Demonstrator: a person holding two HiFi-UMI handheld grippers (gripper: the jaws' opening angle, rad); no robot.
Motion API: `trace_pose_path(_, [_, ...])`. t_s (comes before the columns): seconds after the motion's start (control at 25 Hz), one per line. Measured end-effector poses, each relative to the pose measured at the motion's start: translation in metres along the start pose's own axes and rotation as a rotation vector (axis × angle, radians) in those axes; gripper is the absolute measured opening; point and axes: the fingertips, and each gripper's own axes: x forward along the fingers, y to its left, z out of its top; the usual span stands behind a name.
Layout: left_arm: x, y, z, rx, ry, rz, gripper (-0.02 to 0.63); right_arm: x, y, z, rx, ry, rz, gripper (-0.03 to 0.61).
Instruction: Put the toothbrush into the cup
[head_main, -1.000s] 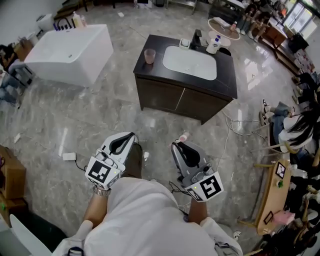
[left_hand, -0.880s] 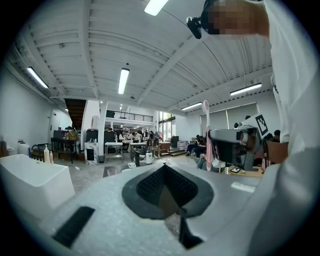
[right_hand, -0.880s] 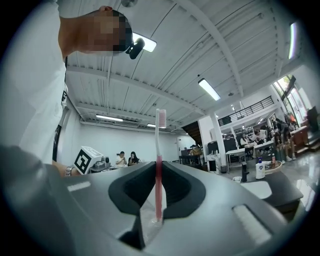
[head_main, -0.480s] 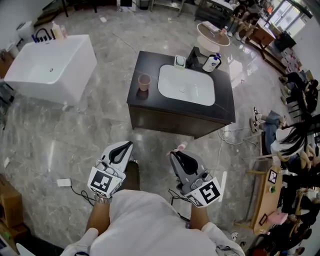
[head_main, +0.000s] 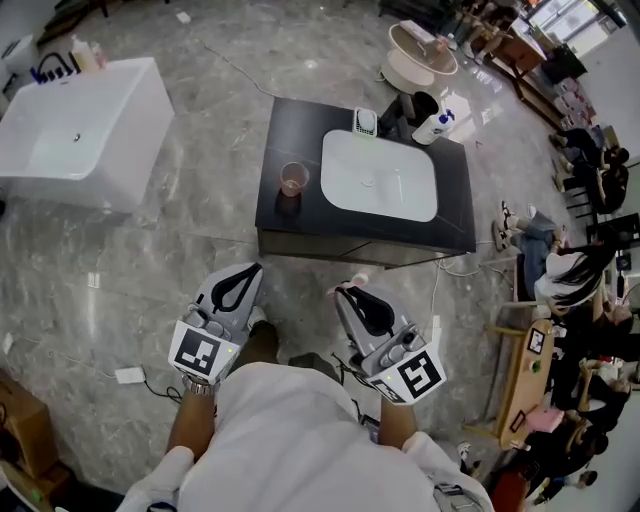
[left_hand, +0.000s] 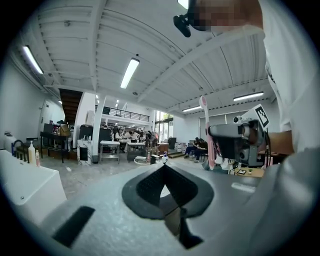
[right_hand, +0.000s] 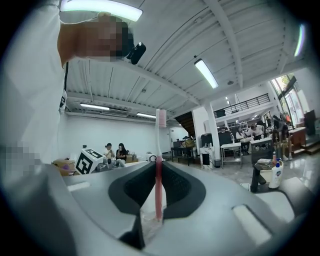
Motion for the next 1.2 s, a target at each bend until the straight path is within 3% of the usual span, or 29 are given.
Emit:
trace_pose_path(0.2, [0.019,0.012,0.012,0.010,-0.022,-0.011,0.002,0.020,-0.020,0.001,-0.006,0.001,-0.005,0.049])
trace_pose_path(0.48, [0.037,0.022,0.016,0.017,0.007,0.082,0.002,0.035,-0.052,0.008,-0.012,-0.021,0.075,0.049])
trace_pose_path(0.68, [0.048,0.019,0.017,0.036,0.042,0.083,0.002,0.033,-0.065,0.019,-0.040,-0.025,0.090,0.049])
trace_pose_path(0.96, [0.079,0.009,0.030,0.042,0.004,0.065,0.002,0.030,-0.096,0.015,-0.066,-0.022,0.072,0.049])
trace_pose_path(1.2, [0.089,0.016,0.012,0.054,0.102,0.063,0.002,0.049,-0.115,0.015,-0.115,-0.006,0.089,0.049])
